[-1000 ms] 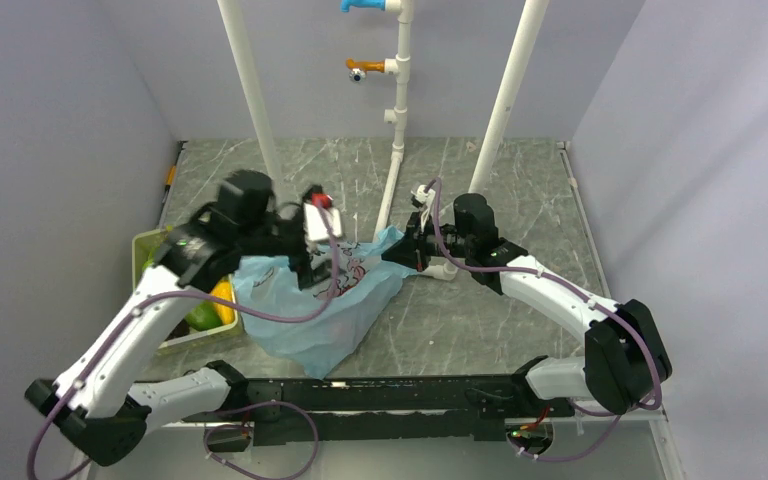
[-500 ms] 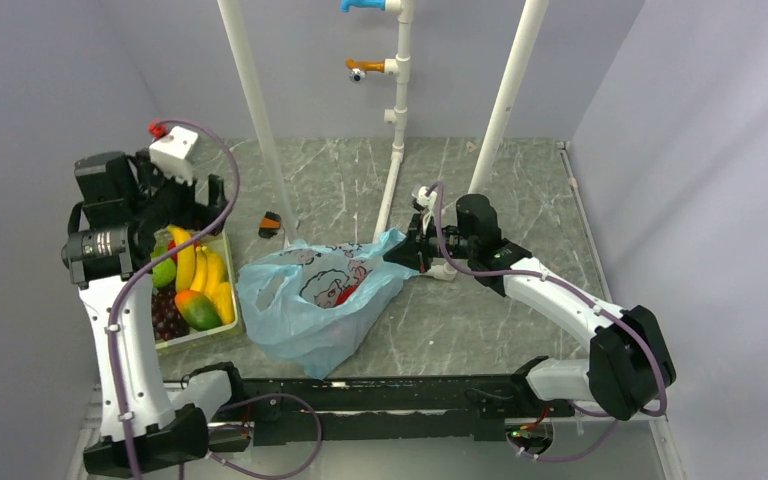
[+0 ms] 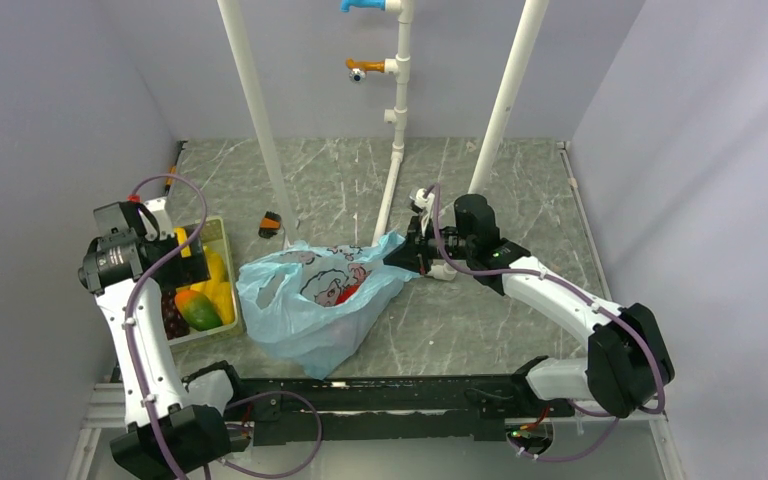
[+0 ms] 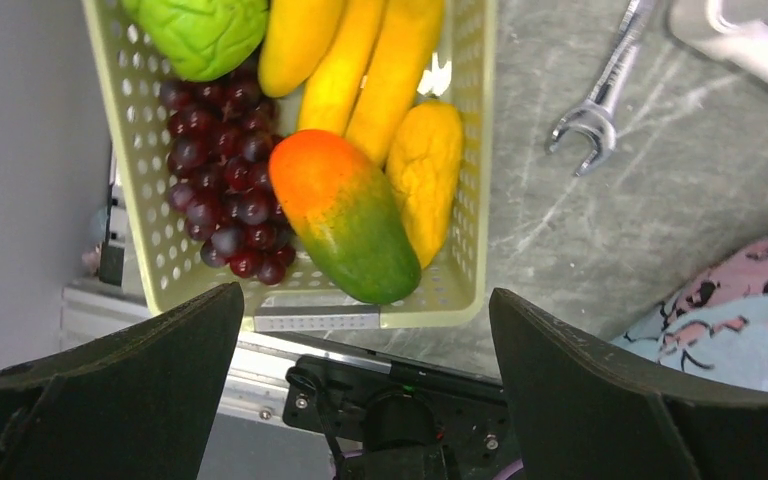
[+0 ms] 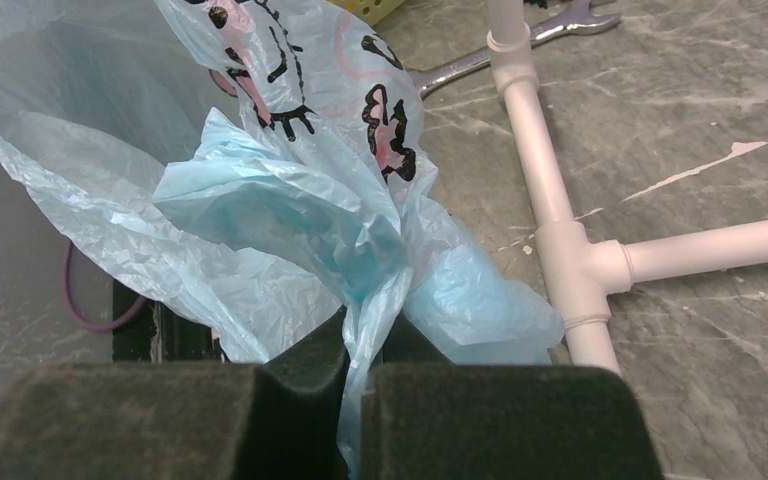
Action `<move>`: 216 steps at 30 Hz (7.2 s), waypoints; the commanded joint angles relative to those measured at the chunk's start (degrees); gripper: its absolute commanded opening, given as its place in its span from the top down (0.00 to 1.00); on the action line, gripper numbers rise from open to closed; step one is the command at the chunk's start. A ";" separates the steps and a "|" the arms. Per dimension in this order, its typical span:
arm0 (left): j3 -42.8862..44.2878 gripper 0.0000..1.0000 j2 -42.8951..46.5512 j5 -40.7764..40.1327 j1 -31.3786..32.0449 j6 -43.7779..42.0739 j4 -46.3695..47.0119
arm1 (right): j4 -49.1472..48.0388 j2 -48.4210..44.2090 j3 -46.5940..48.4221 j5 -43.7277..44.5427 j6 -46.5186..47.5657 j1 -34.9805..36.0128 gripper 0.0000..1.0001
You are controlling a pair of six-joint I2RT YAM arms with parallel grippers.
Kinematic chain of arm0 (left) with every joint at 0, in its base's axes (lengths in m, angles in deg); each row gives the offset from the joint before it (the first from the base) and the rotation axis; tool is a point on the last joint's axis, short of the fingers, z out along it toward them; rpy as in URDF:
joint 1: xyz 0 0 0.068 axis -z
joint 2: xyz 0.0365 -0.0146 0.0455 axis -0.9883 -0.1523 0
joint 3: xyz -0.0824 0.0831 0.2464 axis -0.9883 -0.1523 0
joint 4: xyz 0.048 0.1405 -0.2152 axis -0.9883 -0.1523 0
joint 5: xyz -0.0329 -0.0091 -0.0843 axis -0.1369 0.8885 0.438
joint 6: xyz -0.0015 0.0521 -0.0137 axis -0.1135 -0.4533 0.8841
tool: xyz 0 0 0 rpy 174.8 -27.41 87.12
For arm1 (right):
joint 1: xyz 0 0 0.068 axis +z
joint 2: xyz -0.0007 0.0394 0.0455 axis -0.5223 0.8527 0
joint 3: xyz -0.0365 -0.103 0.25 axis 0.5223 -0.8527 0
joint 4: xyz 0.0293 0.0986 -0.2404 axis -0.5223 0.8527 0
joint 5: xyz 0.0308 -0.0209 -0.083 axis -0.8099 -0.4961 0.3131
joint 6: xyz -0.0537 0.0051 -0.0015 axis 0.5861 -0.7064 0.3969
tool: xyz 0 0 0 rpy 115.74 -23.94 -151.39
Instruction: Place the fake fruits into the plastic bag and tie a complex knot
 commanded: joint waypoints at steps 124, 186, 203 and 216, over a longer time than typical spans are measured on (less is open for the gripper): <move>20.78 0.05 -5.88 18.73 66.84 -12.11 20.03 | -1.55 -7.29 8.69 4.97 -3.94 3.54 0.87; 21.02 1.00 -4.70 42.06 55.51 4.84 53.15 | -3.89 0.49 17.59 -3.87 11.63 14.96 0.92; 12.33 0.00 3.52 32.22 35.93 -33.20 -7.38 | -0.31 -4.51 12.78 0.75 13.12 13.55 1.00; 8.12 0.01 -2.39 19.46 38.34 -37.74 2.00 | 1.95 -6.11 11.89 1.61 13.87 13.10 1.00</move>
